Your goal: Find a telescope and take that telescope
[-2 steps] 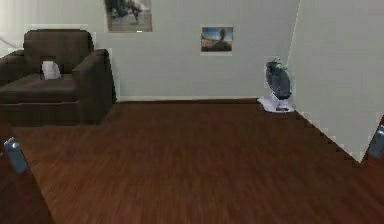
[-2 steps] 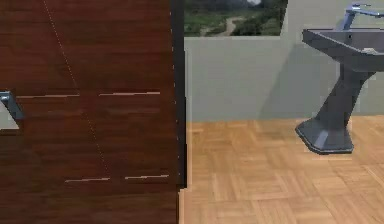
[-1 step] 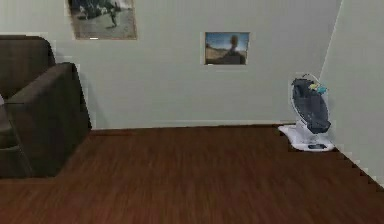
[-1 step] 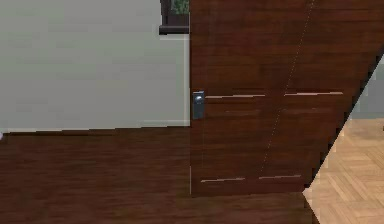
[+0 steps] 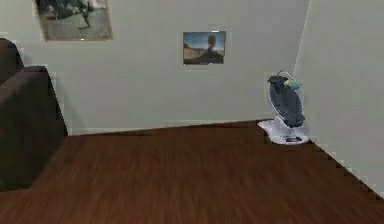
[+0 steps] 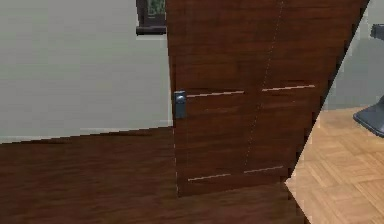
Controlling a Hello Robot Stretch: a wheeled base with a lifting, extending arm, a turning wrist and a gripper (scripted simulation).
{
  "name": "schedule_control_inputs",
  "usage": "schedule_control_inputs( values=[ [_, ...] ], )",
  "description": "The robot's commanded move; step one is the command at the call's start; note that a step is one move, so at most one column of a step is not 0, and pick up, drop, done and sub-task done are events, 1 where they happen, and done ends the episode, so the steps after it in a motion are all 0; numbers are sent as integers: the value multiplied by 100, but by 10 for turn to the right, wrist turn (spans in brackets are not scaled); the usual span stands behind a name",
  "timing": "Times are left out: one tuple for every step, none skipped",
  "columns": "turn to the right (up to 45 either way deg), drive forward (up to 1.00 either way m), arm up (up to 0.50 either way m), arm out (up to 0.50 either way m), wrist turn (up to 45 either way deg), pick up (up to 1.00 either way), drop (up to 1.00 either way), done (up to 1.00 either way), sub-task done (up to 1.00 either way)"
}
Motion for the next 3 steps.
schedule_control_inputs(
  values=[
    [0,10,0,0,0,0,0,0,0],
    [-450,0,0,0,0,0,0,0,0],
    [-180,0,0,0,0,0,0,0,0]
  ],
)
